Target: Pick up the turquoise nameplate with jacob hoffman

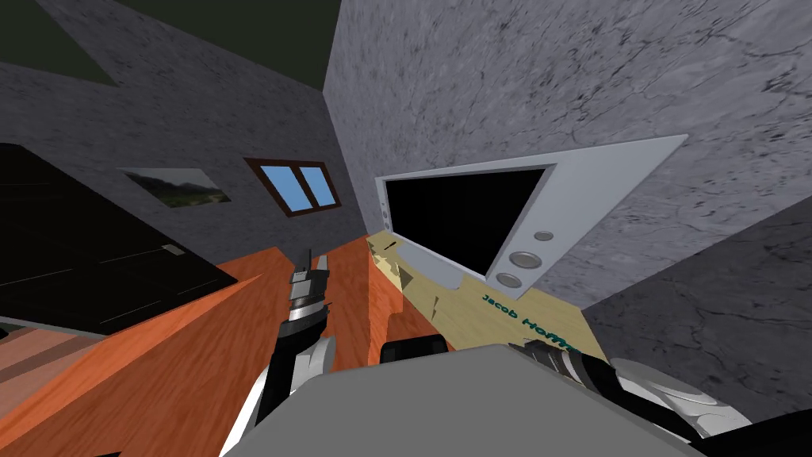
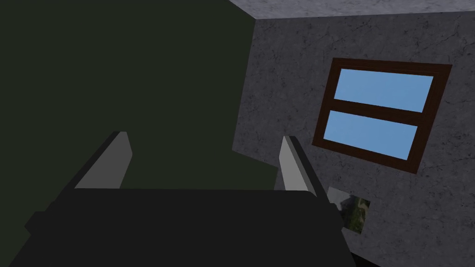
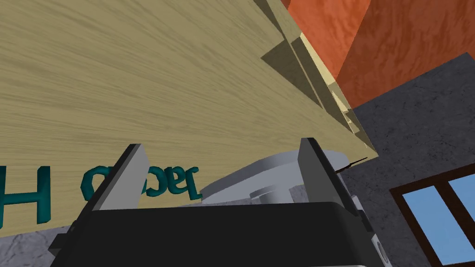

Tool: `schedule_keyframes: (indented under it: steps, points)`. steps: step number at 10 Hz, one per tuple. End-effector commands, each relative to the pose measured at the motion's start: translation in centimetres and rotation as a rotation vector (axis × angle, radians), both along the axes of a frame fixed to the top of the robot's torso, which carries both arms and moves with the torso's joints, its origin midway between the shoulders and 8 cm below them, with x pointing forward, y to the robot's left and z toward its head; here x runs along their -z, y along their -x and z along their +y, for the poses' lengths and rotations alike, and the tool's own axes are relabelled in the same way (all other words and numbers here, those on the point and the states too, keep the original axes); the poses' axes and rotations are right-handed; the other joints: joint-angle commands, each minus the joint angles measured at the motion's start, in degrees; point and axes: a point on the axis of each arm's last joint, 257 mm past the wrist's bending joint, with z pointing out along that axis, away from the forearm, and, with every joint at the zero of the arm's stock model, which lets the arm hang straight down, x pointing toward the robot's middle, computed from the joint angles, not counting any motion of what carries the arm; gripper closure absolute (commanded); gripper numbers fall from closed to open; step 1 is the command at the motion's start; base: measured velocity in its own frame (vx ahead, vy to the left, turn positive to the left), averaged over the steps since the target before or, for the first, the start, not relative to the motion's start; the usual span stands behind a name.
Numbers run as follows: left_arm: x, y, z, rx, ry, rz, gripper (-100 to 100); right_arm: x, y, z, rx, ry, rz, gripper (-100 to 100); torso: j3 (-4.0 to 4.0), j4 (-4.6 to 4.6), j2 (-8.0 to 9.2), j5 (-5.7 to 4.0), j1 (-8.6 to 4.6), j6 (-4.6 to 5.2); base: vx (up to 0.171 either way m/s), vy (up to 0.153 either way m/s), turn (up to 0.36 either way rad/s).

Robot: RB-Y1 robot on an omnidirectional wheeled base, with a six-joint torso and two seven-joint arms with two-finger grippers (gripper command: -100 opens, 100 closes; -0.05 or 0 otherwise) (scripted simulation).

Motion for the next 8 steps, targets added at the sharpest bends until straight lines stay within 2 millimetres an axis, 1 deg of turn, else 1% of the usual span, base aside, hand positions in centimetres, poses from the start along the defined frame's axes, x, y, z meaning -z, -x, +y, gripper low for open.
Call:
schedule_keyframes:
  steps: [1, 2, 3, 4, 5, 7, 8]
  points:
    - [0.0, 0.0, 0.0, 0.0, 0.0, 0.0, 0, 0.4, 1.9, -2.0, -0.005, 0.048, 0.043, -100, 0.0, 0.0, 0.0, 0.0, 0.0, 0.0, 0.0, 0.003, 0.149]
    - [0.0, 0.0, 0.0, 0.0, 0.0, 0.0, 0, 0.4, 3.7, -4.2, -0.048, 0.107, 0.087, -100, 0.0, 0.0, 0.0, -0.01, -0.01, 0.06, 0.0, 0.011, 0.263]
    - [0.0, 0.0, 0.0, 0.0, 0.0, 0.0, 0, 0.5, 4.3, -4.8, -0.036, 0.117, 0.099, -100, 0.0, 0.0, 0.0, 0.01, 0.0, 0.0, 0.001, 0.002, 0.13]
    - [0.0, 0.0, 0.0, 0.0, 0.0, 0.0, 0, 0.2, 5.9, -6.8, -0.079, 0.172, 0.139, -100, 0.0, 0.0, 0.01, -0.01, -0.01, 0.07, 0.002, 0.008, 0.212]
    - [0.0, 0.0, 0.0, 0.0, 0.0, 0.0, 0, 0.2, 6.6, -7.5, -0.066, 0.181, 0.152, -100, 0.0, 0.0, 0.0, 0.0, 0.0, 0.02, 0.002, 0.004, 0.136]
    - [0.0, 0.0, 0.0, 0.0, 0.0, 0.0, 0, -0.8, 10.6, -12.1, -0.123, 0.291, 0.246, -100, -0.01, 0.0, -0.01, 0.0, 0.0, 0.02, 0.004, 0.008, 0.267]
    - [0.0, 0.0, 0.0, 0.0, 0.0, 0.0, 0, -0.8, 10.7, -12.2, -0.121, 0.293, 0.248, -100, -0.01, 0.0, -0.03, 0.0, 0.01, 0.02, 0.007, 0.0, 0.122]
